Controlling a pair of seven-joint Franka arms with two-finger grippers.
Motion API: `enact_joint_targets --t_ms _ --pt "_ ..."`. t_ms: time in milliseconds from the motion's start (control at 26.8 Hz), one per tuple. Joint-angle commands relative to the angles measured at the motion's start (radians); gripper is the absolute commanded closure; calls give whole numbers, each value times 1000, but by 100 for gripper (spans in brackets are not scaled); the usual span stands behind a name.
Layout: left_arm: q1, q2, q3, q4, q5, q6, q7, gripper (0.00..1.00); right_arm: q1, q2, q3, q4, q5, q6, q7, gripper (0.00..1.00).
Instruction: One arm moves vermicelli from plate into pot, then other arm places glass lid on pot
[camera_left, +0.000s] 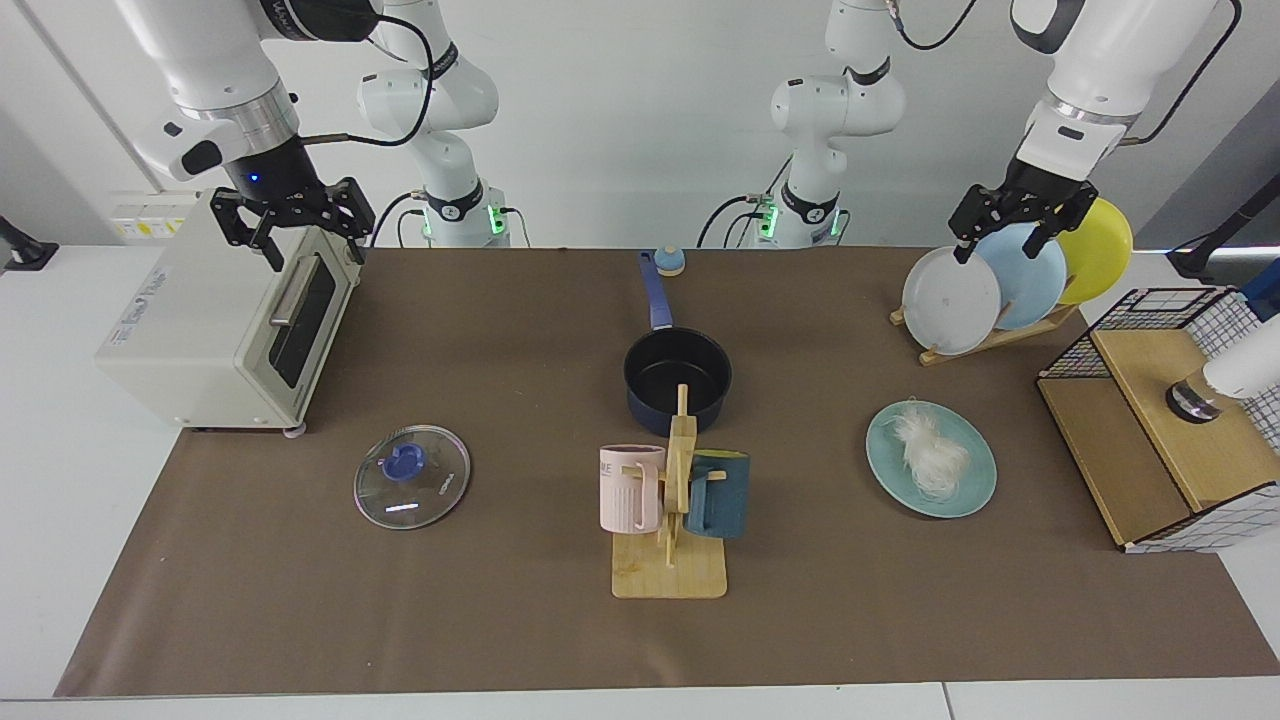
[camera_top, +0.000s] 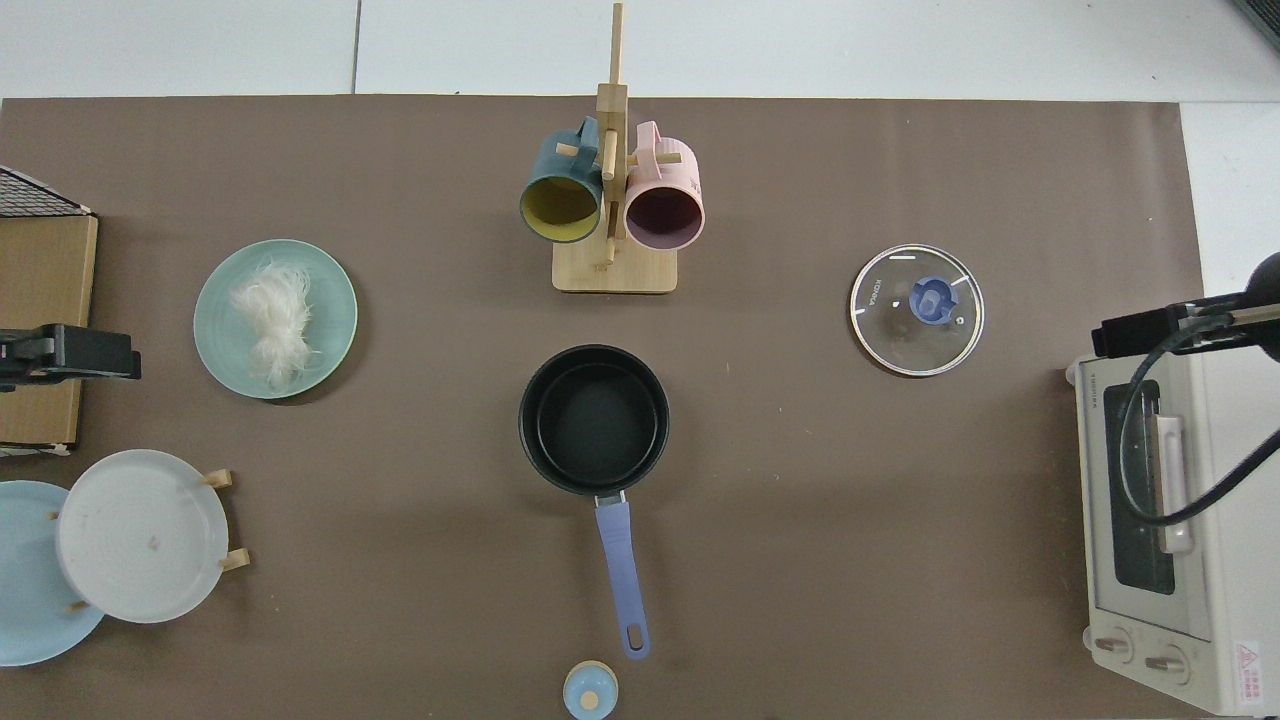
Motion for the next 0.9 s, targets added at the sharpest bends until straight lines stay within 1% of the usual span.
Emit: enact_joint_targets --t_ms 0,112,859 --pt "-7 -6 2 -9 10 5 5 0 -5 -31 1 -29 6 -20 -24 0" --pt "-7 -6 4 -3 17 -17 -4 0 -3 -34 -2 -32 6 -18 -27 0" --pt "-7 -6 2 -2 13 -17 -7 0 2 -34 -4 -31 6 -9 -21 0"
